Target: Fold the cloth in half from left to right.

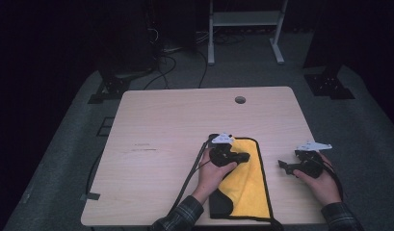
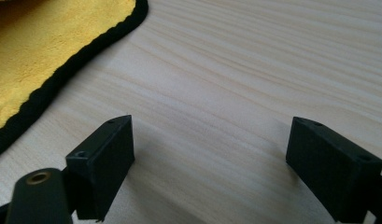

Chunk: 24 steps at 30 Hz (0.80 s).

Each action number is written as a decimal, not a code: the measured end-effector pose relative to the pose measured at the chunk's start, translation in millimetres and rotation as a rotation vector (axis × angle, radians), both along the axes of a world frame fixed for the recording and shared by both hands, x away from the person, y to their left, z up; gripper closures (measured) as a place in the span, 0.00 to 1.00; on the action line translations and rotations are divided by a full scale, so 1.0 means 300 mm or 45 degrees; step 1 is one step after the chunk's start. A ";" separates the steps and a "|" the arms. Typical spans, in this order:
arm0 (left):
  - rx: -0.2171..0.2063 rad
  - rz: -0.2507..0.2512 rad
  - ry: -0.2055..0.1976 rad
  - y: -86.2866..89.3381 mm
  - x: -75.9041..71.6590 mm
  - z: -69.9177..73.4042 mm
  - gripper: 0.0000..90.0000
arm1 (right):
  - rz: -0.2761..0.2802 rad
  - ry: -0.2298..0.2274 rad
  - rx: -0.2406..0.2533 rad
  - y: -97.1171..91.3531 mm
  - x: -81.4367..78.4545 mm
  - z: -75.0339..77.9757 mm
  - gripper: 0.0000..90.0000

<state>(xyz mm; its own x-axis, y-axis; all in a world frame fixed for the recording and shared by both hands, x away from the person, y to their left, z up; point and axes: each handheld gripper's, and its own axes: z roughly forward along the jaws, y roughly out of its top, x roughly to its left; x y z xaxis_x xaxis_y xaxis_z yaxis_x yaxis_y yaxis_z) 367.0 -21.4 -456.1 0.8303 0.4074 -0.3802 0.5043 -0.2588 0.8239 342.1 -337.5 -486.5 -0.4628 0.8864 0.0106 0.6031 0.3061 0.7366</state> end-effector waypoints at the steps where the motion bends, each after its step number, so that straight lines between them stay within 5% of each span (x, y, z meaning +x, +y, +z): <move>1: -0.004 -0.004 0.001 -0.010 -0.001 -0.001 0.95 | 0.001 0.000 0.000 0.000 0.000 0.000 0.16; 18: 0.055 -0.023 0.056 -0.138 0.017 -0.062 0.95 | 0.004 0.001 0.001 0.000 0.001 0.000 0.16; 24: 0.026 -0.053 0.034 -0.155 0.009 -0.046 0.82 | 0.003 0.001 0.001 0.000 0.001 0.000 0.16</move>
